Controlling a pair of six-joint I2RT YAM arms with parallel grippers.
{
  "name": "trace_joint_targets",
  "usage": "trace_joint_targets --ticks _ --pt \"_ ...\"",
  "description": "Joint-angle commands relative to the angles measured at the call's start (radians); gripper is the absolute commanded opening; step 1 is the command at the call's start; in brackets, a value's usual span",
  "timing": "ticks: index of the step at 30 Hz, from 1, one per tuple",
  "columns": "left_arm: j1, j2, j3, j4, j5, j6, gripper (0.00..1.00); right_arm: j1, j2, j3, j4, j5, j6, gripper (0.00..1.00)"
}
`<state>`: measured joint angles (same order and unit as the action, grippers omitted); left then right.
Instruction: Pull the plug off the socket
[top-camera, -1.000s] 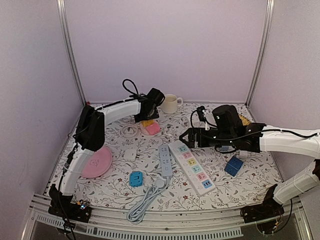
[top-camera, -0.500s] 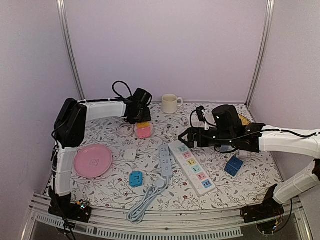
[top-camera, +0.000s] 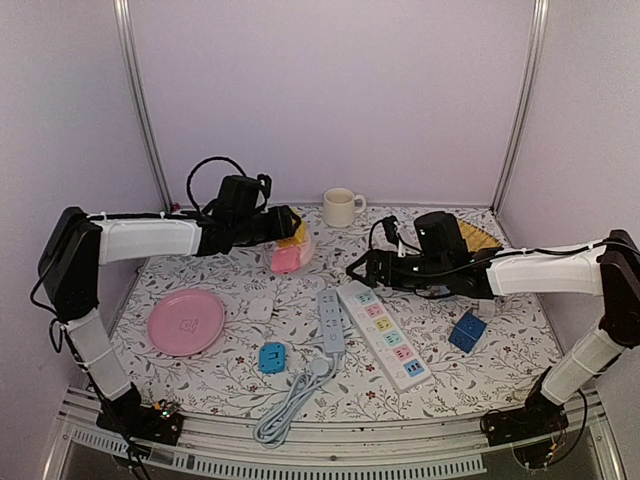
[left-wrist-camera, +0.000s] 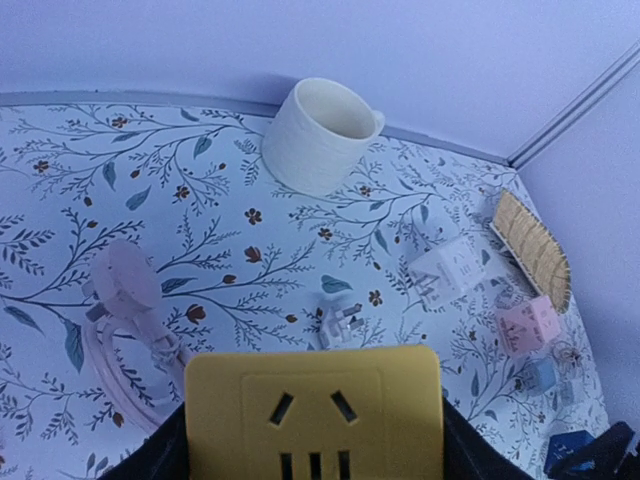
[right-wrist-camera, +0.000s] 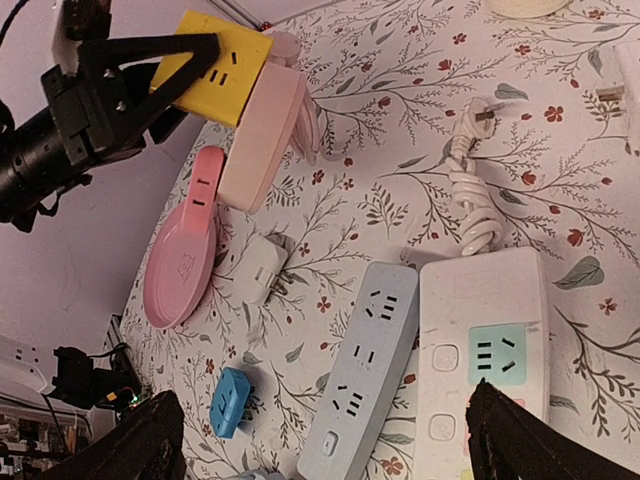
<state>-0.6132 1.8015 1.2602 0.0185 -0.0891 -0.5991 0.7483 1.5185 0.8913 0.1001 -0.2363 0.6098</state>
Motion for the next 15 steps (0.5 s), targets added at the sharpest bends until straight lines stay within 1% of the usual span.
trace_joint_targets --ticks 1,4,7,12,15 --pt "-0.029 -0.099 -0.084 0.27 0.094 0.024 0.31 -0.017 0.09 0.066 0.128 -0.101 0.051 0.99" --pt "-0.062 -0.133 -0.131 0.322 0.104 0.029 0.31 -0.018 0.141 0.098 0.173 -0.148 0.079 0.97" --pt "-0.098 -0.151 -0.159 0.361 0.104 0.04 0.32 -0.017 0.166 0.106 0.21 -0.164 0.107 0.97" --pt "-0.159 -0.152 -0.163 0.394 0.089 0.049 0.32 -0.017 0.186 0.109 0.238 -0.142 0.141 0.94" --pt "-0.186 -0.148 -0.16 0.405 0.066 0.048 0.32 -0.018 0.194 0.112 0.243 -0.123 0.16 0.89"
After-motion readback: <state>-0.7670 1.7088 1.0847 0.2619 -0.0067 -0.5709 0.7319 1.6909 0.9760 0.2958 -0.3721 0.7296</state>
